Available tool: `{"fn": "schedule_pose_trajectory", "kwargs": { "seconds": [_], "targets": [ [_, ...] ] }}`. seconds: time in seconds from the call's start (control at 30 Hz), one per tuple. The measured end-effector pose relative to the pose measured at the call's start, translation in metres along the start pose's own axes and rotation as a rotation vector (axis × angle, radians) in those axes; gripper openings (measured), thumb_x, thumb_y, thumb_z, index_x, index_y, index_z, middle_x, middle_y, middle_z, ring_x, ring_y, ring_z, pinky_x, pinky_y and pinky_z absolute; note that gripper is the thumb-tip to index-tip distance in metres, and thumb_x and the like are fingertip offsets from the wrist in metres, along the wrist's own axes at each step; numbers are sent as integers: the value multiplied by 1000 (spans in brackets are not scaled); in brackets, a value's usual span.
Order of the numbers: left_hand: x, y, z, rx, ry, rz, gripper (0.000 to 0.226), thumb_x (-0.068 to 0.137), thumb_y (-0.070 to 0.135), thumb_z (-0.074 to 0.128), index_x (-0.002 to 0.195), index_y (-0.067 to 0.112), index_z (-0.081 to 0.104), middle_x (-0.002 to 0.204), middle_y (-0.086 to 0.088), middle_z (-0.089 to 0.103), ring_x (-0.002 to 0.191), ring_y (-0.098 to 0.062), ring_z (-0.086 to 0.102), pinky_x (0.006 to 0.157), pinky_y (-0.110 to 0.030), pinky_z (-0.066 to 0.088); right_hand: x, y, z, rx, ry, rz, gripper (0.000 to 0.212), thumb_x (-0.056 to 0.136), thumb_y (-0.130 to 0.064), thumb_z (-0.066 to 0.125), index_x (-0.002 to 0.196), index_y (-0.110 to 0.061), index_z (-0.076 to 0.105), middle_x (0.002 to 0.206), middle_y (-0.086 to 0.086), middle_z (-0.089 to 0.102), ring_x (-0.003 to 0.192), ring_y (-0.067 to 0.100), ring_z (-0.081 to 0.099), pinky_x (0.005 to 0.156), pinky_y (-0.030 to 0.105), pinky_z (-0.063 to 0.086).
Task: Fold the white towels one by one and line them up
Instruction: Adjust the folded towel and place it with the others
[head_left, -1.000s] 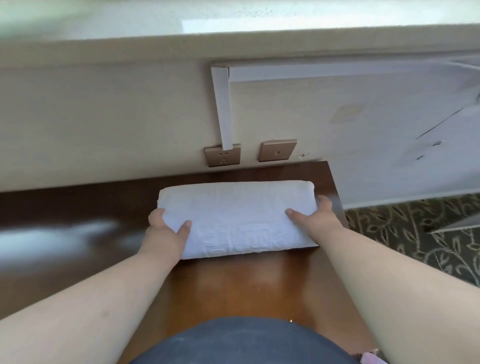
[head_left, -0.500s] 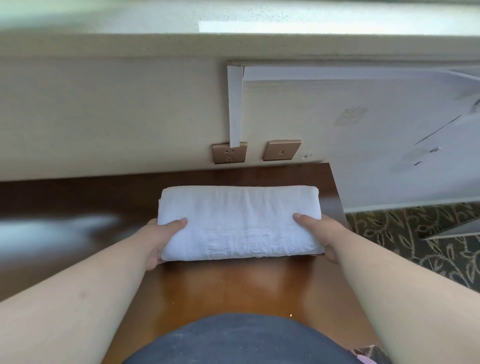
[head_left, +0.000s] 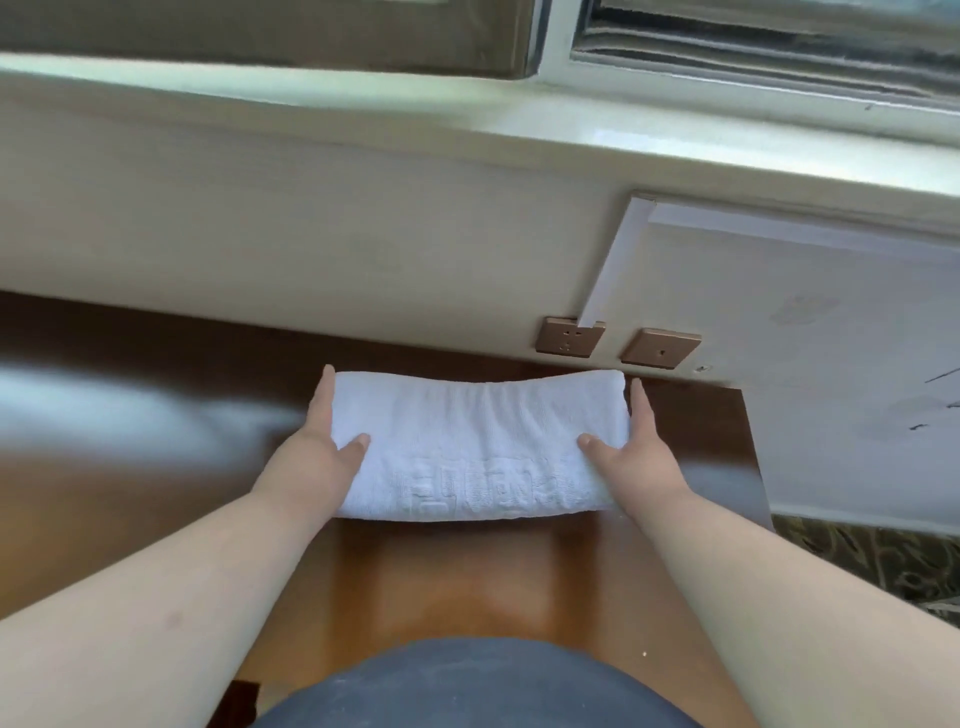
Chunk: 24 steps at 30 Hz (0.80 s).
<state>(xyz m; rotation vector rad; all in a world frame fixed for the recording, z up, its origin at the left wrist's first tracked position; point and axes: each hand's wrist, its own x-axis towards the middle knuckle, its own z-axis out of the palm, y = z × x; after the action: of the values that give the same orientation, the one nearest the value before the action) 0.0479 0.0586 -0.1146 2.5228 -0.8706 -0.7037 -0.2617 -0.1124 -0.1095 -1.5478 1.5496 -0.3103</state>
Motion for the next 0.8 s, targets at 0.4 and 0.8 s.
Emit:
{"fn": "schedule_pose_trajectory", "kwargs": {
  "seconds": [0.4,0.8],
  "targets": [
    [-33,-219,-169,-63,110,-123,49,94,49,49,137,60,27,70,5,62,59,-15,60,50,-25,42,-118,-143,179,-132,-125,-252,85,89,-48,59,129,-82,-8,98,-20,57,84,7,58,68,27,46],
    [-61,-464,-360,-156,344,-239,51,86,59,54,130,63,29,82,12,58,71,-7,57,65,-28,47,-220,-313,409,-134,-404,-521,53,94,-44,60,123,-79,34,148,-16,46,122,11,55,98,23,42]
  ]
}}
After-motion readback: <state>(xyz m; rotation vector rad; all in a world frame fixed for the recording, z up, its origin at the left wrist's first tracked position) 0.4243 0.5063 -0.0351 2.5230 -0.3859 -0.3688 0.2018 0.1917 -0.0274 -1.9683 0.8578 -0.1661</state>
